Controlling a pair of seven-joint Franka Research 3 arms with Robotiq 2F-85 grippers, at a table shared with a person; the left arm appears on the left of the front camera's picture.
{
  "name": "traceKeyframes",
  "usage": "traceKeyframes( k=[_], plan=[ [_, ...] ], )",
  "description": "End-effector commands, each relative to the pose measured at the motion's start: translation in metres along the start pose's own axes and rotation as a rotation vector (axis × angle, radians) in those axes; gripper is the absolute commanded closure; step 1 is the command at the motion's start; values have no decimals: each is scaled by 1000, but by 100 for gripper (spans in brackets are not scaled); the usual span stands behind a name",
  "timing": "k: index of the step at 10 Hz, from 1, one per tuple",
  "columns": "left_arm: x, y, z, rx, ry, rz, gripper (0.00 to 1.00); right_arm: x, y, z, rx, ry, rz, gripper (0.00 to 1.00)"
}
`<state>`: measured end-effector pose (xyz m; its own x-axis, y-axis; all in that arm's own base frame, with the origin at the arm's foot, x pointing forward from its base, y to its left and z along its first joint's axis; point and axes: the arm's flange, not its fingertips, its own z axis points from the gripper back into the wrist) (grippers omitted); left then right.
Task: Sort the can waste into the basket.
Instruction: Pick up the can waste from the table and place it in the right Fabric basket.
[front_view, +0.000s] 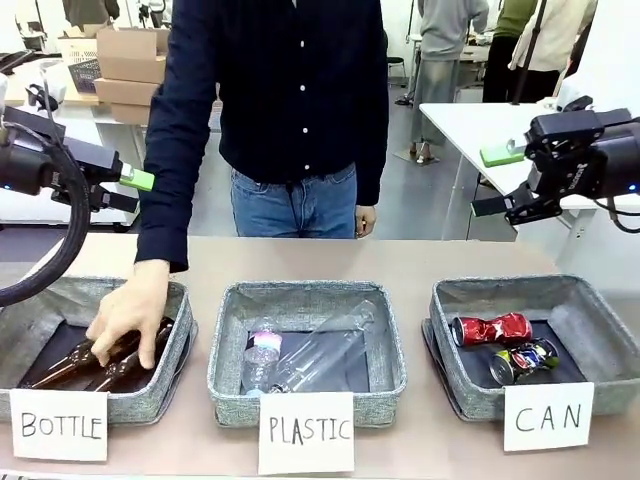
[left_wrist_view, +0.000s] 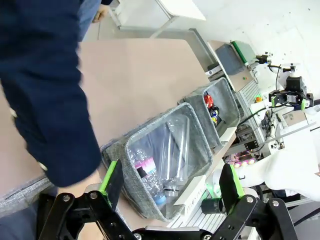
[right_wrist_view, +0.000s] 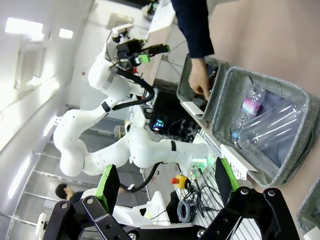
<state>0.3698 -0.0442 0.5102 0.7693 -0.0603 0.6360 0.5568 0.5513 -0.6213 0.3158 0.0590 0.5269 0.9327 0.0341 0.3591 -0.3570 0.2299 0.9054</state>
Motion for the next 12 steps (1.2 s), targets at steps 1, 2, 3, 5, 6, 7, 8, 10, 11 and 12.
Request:
traceKeyframes(
  k=[1, 2, 3, 5, 6, 7, 8, 10, 11, 12],
  plan=[
    [1, 0, 2, 0, -16, -8, 0, 1, 2, 0, 19, -9, 3, 0],
    [1, 0, 2, 0, -16, -8, 0, 1, 2, 0, 19, -9, 3, 0],
    [1, 0, 2, 0, -16, -8, 0, 1, 2, 0, 19, -9, 3, 0],
    [1, 0, 2, 0, -16, -8, 0, 1, 2, 0, 19, -9, 3, 0],
    [1, 0, 2, 0, -16, -8, 0, 1, 2, 0, 19, -9, 3, 0],
    [1, 0, 2, 0, -16, -8, 0, 1, 2, 0, 19, -9, 3, 0],
    [1, 0, 2, 0, -16, -8, 0, 1, 2, 0, 19, -9, 3, 0],
    [1, 0, 2, 0, -16, -8, 0, 1, 2, 0, 19, -9, 3, 0],
    [1, 0, 2, 0, -16, -8, 0, 1, 2, 0, 19, -9, 3, 0],
    [1, 0, 2, 0, -16, -8, 0, 1, 2, 0, 19, -9, 3, 0]
  ],
)
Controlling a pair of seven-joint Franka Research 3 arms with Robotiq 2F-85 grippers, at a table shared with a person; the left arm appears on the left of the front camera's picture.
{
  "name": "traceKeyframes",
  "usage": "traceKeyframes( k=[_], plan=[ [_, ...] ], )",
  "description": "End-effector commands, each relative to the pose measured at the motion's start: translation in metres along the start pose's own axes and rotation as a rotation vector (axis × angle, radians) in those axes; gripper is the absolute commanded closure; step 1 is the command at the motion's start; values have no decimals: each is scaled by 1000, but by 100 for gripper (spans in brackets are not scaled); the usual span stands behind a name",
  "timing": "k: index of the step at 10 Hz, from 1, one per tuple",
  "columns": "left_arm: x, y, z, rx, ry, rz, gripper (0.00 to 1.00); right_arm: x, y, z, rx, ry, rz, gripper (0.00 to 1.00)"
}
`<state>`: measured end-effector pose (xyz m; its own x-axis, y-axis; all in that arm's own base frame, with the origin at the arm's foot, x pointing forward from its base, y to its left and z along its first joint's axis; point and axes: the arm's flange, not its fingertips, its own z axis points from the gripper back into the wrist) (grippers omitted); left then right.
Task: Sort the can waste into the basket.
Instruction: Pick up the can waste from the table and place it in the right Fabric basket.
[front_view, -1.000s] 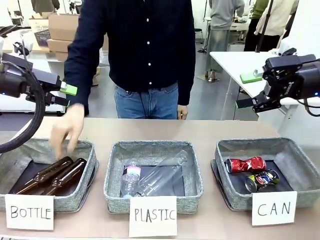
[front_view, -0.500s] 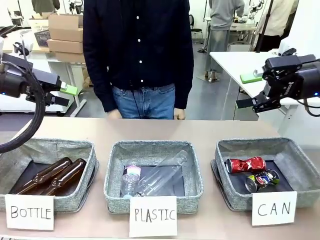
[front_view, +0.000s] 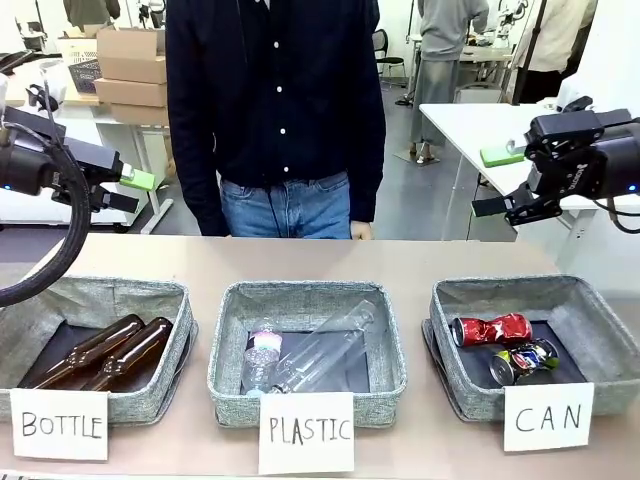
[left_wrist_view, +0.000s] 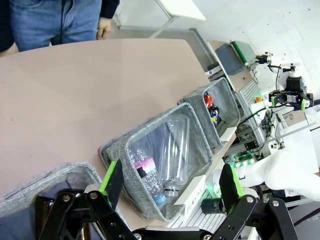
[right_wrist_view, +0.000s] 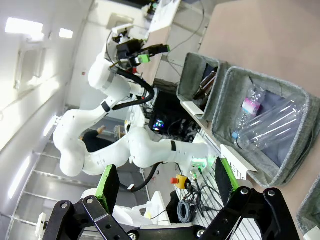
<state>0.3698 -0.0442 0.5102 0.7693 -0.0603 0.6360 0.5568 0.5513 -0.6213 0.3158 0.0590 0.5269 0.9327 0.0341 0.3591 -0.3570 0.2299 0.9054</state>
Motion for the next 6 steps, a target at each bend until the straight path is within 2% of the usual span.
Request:
traceKeyframes(
  k=[1, 6],
  plan=[
    [1, 0, 2, 0, -16, -8, 0, 1, 2, 0, 18, -9, 3, 0],
    [1, 0, 2, 0, -16, -8, 0, 1, 2, 0, 18, -9, 3, 0]
  ],
)
